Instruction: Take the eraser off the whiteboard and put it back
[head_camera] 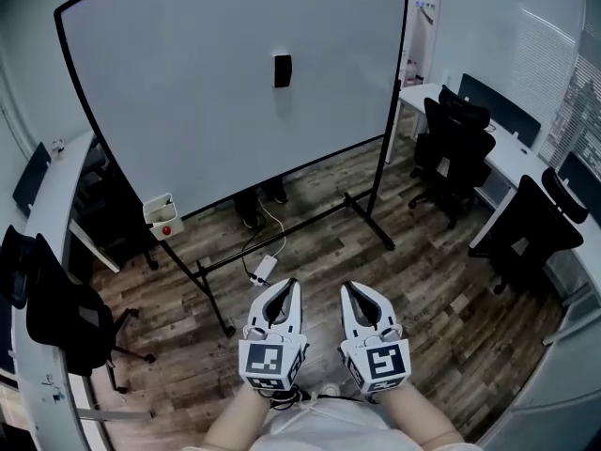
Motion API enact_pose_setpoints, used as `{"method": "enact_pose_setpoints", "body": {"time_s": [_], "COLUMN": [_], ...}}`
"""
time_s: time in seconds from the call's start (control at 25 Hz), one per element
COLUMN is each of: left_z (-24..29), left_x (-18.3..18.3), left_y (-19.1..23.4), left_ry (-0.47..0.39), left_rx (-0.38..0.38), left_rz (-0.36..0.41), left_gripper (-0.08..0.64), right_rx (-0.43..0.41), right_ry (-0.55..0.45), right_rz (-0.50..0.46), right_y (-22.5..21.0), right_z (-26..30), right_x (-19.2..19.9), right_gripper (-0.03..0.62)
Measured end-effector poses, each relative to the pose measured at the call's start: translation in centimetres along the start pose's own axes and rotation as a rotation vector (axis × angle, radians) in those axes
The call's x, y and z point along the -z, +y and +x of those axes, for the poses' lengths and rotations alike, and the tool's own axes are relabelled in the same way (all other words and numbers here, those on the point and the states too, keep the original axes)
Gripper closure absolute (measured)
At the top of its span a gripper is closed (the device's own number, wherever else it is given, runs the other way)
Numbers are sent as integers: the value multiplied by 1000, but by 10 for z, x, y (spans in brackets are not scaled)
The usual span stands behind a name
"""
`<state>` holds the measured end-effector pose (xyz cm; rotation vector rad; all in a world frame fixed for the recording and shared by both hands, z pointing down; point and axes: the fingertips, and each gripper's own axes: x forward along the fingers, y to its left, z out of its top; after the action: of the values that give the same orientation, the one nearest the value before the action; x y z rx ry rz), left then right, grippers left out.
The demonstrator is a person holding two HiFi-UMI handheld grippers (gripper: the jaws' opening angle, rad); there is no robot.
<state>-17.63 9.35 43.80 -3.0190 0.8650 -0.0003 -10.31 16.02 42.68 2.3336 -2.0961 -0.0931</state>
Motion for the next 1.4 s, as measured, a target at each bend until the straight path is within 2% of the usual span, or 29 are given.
{"method": "enact_pose_setpoints", "body": {"time_s": [0.28, 0.56, 0.96, 1.16, 1.4], "left_z": [66, 153, 295, 341, 379], "left_x": [12, 12, -17, -31, -39], "left_y": [9, 38, 122, 166, 204], "left_ry": [46, 27, -40, -67, -59], "left_rx": [-40, -54, -94, -152, -229], "left_rz": [1, 6, 20, 71, 69], "left_gripper": [543, 543, 543, 543, 543], "right_rx": [-24, -29, -87, -124, -188], "right_ry": [38, 12, -10, -24, -30], "right_rz": [47, 13, -24, -18, -18], "right_y": [-53, -104, -161, -178, -192], "right_z": [44, 114, 273, 341, 397], "right_x": [25, 27, 16, 15, 13], "right_gripper": [565, 565, 565, 565, 565]}}
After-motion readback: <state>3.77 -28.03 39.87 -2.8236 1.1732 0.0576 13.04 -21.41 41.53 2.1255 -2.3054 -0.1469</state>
